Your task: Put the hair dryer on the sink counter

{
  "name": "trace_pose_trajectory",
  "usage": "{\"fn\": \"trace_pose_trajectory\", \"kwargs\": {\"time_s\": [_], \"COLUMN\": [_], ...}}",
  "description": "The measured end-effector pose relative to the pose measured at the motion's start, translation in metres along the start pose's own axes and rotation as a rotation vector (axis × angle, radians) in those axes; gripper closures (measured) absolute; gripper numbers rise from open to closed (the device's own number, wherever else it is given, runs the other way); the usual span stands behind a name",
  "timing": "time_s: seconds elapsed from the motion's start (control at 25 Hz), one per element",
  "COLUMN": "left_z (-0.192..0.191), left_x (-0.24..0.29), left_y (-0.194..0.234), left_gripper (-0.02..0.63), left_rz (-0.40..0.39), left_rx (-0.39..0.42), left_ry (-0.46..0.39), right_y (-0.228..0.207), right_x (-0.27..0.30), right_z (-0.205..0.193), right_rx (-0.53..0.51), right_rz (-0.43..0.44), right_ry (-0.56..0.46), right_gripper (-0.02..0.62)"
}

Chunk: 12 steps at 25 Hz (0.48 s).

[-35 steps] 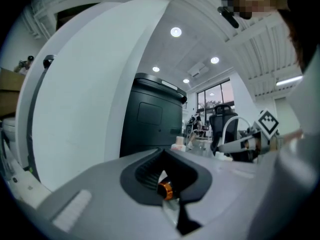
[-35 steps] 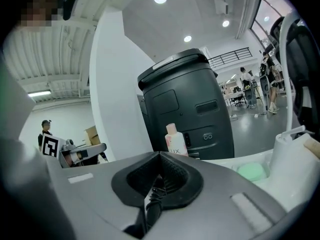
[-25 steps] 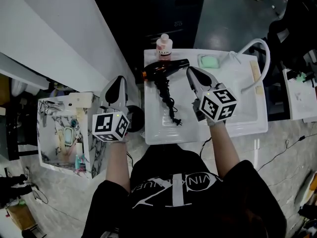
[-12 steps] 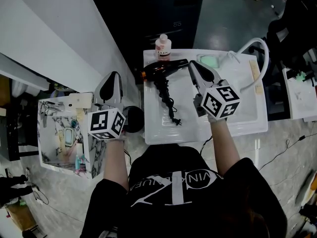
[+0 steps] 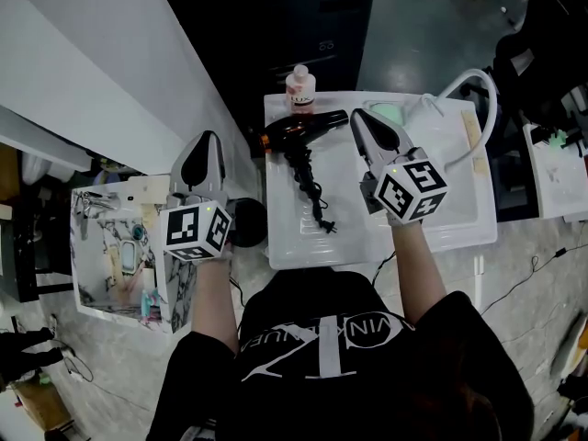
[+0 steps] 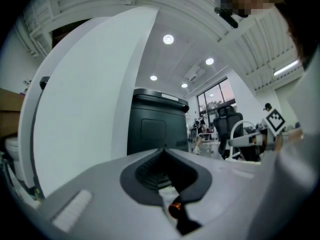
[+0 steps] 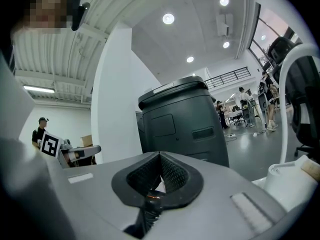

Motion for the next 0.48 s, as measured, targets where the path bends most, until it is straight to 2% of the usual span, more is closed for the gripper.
{"fn": "trace_pose_trajectory", "kwargs": {"time_s": [0.48], "left_z": [0.0006], "left_x": [0.0005], "left_y": [0.0028], "left_gripper": [0.606], "left_rz": [-0.001], "left_rx": [-0.005], "left_ry": [-0.002], "right_y": [0.0028], "right_x": [-0.0006], "right_z": [-0.0008], "right_rx": [-0.019], "right_rz": [-0.001], "right_ry": [-0.019], "right_gripper": [0.592]}}
Point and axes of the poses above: the fingertips, and each gripper's own axes: x forward along the fingers, y to its left, z out of its top, the point moved 10 cm from there along -x, backward along the fingers, and after that the axes turned 1 degree about -z, right-handed, at the moved point
